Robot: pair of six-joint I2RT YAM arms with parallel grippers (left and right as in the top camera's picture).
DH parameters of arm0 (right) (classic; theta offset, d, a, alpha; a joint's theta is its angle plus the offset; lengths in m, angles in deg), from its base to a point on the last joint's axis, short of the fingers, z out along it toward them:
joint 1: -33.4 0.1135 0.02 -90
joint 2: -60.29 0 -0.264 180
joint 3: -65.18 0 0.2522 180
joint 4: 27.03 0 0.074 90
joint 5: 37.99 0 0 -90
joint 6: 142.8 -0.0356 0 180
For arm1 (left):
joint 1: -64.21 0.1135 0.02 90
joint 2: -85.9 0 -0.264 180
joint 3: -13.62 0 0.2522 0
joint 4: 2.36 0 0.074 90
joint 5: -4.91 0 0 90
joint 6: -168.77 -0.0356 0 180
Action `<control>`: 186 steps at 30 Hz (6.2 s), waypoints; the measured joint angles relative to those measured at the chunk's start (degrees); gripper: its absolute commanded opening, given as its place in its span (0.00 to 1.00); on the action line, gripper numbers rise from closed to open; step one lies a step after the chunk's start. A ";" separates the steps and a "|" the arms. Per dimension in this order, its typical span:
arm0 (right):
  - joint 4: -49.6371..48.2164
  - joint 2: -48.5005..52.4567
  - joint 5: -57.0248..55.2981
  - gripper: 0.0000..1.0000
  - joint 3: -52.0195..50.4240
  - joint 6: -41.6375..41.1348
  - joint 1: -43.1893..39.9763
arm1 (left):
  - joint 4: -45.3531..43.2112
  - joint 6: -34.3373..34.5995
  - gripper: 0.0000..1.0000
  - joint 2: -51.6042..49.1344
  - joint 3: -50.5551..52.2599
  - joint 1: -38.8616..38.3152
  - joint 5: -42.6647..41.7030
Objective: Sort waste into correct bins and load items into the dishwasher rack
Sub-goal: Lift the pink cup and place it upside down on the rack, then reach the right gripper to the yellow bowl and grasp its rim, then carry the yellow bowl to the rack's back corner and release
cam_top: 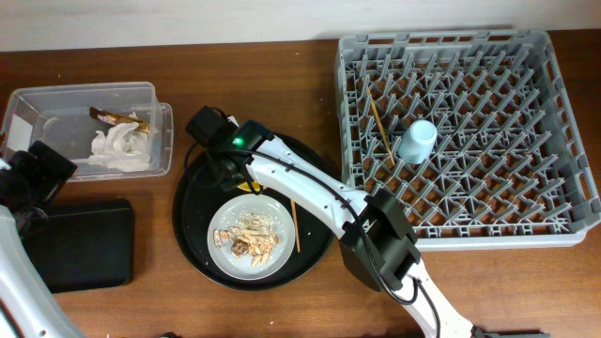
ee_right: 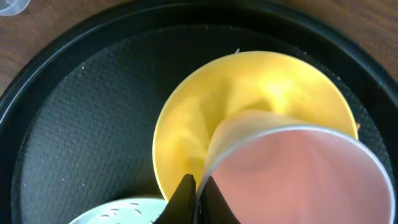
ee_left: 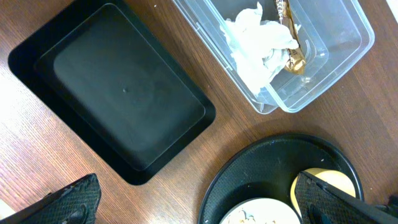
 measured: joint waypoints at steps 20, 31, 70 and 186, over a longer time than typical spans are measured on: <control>-0.20 0.81 63.78 0.04 14.14 9.60 -57.44 | -0.07 0.00 0.99 0.00 0.00 0.00 0.02; -6.16 1.95 76.15 0.04 -2.91 -3.50 -63.84 | -0.04 0.00 0.99 0.00 0.00 0.00 0.00; 19.71 -2.60 46.01 0.17 9.57 4.04 -76.11 | -0.11 0.00 0.99 0.00 0.00 0.00 -0.02; -14.95 0.81 11.13 0.07 6.25 4.46 -47.01 | -0.11 0.00 0.99 0.00 0.02 0.00 0.00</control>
